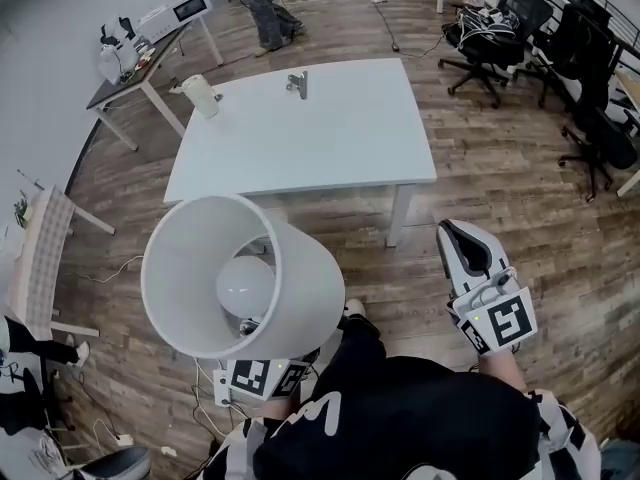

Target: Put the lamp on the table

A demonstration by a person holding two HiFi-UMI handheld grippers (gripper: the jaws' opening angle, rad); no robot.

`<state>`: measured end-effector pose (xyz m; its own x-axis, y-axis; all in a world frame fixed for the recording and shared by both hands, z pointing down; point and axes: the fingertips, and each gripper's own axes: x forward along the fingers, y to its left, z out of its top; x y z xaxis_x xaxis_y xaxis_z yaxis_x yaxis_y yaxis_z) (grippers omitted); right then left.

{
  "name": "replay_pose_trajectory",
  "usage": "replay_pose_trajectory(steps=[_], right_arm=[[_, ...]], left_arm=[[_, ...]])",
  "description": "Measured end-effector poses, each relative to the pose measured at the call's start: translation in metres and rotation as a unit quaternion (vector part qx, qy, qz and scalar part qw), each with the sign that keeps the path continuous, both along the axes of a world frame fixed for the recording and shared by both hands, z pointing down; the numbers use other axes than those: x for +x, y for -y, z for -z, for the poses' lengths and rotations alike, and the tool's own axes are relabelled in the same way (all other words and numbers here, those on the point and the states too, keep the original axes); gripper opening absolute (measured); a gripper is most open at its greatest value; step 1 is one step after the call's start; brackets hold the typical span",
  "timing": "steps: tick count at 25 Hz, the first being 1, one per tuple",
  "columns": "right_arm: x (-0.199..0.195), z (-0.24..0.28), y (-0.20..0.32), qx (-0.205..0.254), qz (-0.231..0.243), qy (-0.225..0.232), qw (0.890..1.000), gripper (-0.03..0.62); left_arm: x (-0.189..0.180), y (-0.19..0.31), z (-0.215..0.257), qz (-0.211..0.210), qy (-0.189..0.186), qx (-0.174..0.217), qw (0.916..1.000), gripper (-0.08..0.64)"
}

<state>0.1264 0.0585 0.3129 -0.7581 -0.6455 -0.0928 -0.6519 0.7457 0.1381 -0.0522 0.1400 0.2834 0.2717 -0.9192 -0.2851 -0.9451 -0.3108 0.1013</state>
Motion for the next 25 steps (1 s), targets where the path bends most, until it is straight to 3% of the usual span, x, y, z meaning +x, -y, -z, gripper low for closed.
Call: replay_pose_trajectory(steps=[4,8,16,25], right_arm=[[-0.019,0.004,0.044,-0.006,-0.009,0.002,1.0,0.02],[-0.042,0.004,0.082,-0.016,-0.015,0.005,1.0,0.02],[-0.09,0.003,0.153,-0.008,-0.025,0.001,1.0,0.02],[-0.104,-0.005,0.185,-0.016,-0.037,0.005,0.999,0.02]], left_arm=[[-0.02,0.045,-0.015,-0.011,0.007,-0.018,0.9998,0.14],[-0.034,0.089,0.014,-0.029,0.013,0.001,0.9995,0.14],[-0.07,0.138,-0.014,-0.039,0.0,-0.024,0.999,0.14],[-0.098,0.183,-0.012,-0.038,0.001,-0.017,0.9991,0.14]])
